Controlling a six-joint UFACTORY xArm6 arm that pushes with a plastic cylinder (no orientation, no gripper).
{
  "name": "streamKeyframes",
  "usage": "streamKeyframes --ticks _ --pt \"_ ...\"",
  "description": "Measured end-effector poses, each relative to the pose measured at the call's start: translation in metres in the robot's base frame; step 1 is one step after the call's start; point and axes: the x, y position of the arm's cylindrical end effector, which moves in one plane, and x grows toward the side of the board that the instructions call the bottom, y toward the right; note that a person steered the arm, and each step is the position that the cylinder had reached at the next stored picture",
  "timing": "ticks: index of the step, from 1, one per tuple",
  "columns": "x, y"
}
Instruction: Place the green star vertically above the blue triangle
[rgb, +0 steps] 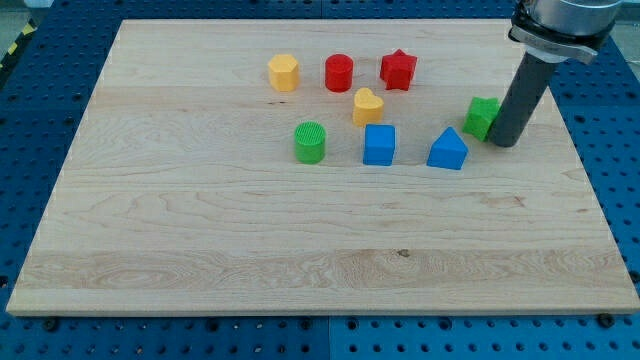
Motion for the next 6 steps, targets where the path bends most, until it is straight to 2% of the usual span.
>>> streamKeyframes --ticks 2,4,6 --pt "-0.012 0.001" --pt "-0.015 0.050" --pt "-0.032 0.042"
